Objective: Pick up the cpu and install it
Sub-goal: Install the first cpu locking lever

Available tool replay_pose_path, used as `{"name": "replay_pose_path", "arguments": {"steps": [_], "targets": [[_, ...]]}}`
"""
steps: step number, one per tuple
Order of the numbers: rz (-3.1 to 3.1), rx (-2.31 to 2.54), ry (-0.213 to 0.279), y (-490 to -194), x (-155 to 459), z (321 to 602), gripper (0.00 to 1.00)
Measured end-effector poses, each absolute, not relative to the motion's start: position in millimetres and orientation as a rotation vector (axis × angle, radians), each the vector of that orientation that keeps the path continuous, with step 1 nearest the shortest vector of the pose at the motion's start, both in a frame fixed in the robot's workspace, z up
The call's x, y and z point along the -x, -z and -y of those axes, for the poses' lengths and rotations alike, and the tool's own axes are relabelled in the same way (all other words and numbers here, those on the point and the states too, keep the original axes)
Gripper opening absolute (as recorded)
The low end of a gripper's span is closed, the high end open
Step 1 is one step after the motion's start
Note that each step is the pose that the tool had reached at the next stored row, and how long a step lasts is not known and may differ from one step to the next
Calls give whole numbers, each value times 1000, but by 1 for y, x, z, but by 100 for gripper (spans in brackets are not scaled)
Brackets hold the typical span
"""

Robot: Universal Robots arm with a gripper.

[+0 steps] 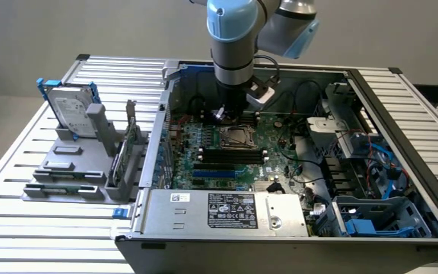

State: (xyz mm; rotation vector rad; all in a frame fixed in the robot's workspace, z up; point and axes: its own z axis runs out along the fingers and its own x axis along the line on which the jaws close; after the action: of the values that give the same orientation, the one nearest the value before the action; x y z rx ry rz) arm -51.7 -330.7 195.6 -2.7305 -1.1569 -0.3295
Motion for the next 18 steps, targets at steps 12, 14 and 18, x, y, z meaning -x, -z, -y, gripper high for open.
{"name": "replay_pose_path", "arguments": {"steps": [12,14,18], "targets": [[1137,2744,321,-196,47,331,11],[1133,2747,320,-196,46,331,11],[1127,2750,317,-196,45,331,11]]}}
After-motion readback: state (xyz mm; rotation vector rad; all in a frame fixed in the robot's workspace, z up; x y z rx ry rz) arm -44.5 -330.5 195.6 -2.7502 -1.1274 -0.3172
